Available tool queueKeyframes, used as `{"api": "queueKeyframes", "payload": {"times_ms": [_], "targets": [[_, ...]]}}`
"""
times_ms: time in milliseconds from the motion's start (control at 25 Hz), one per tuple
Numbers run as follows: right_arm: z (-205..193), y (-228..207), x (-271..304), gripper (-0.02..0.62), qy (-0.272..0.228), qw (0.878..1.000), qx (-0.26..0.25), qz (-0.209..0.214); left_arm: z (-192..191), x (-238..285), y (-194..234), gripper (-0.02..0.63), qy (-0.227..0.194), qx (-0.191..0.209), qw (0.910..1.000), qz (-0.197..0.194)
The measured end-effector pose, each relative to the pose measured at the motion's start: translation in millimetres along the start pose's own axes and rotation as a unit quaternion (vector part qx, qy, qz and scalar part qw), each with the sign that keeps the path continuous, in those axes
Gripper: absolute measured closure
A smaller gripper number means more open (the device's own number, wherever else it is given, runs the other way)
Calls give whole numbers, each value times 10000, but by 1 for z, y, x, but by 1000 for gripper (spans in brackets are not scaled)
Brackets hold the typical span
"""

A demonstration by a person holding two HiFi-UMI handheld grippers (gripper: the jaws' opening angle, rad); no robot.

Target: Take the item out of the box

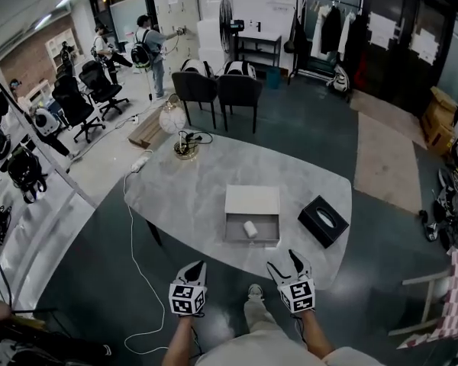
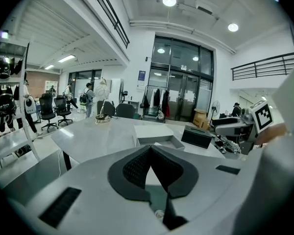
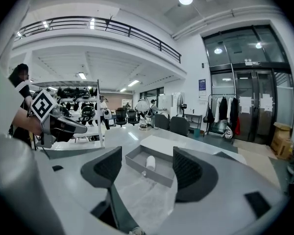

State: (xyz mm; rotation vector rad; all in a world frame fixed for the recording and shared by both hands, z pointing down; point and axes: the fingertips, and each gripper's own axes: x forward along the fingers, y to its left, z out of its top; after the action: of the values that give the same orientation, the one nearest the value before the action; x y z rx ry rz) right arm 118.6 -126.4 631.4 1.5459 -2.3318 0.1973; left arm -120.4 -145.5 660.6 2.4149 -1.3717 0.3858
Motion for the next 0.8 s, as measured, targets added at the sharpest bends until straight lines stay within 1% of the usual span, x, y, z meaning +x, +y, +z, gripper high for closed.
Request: {"api": "queueKeyframes", "payload": {"times_ms": [320, 520, 800], "targets": [[32, -25, 63, 284, -1, 9990, -163, 424, 32, 44, 24, 592, 30, -142, 9994, 312], [49, -39, 93, 284, -45, 9974, -240, 671, 44, 75, 32, 592, 88, -205, 9988, 440], [59, -56, 126, 284, -70, 9952, -216, 955, 64, 115, 39, 592, 78, -256, 9980, 568]]}}
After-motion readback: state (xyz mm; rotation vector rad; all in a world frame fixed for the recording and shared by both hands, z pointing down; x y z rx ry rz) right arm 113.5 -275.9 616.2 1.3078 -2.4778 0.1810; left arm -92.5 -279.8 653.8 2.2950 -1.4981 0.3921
